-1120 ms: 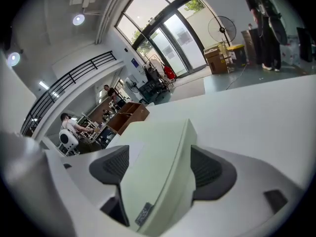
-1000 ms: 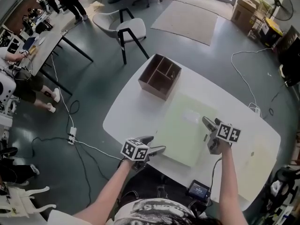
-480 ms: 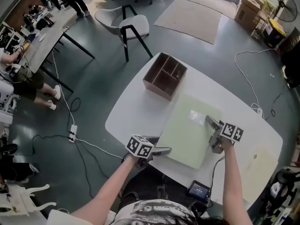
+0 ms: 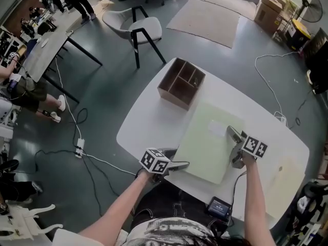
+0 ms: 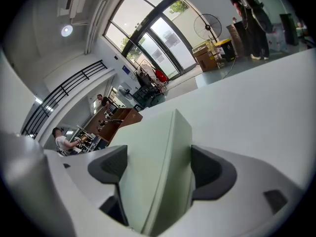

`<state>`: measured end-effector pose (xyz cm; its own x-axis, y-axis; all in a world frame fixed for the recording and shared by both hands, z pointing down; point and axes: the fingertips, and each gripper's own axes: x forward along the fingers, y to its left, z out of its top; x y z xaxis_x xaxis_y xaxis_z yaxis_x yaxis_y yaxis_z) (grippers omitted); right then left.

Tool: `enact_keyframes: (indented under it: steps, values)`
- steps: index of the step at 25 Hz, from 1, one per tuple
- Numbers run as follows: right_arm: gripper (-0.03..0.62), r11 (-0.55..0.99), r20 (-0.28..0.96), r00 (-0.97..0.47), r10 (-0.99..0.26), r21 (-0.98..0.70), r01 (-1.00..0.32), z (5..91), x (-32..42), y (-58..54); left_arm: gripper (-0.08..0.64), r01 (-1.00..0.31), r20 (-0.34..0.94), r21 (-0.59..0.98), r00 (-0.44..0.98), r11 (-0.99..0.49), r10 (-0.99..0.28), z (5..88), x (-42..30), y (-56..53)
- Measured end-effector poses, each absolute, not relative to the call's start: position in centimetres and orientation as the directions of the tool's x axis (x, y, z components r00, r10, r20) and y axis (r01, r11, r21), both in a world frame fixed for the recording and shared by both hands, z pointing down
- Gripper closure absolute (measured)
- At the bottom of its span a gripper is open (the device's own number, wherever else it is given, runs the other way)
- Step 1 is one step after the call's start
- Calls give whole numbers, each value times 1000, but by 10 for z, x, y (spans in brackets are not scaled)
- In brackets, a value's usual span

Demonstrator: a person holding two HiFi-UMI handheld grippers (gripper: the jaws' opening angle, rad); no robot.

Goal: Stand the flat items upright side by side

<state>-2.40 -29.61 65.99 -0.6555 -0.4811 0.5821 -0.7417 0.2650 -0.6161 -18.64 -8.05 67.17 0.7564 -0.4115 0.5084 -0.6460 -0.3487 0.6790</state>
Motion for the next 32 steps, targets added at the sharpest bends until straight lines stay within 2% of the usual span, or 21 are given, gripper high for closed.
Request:
enact_keyframes:
  steps: [14, 20, 32]
  values:
    - [198, 333, 486, -593, -642, -520, -787, 584, 1, -292, 167, -627, 545, 486, 762, -609, -349, 655, -175, -105]
    - [230, 340, 382, -560, -735, -508, -792, 534, 20, -292, 163, -601, 570, 365, 748, -711, -339, 647, -168, -130]
    - [257, 404, 244, -504, -828, -363, -840, 451, 40, -260, 160, -523, 661, 63, 660, -850, -357, 641, -154, -197]
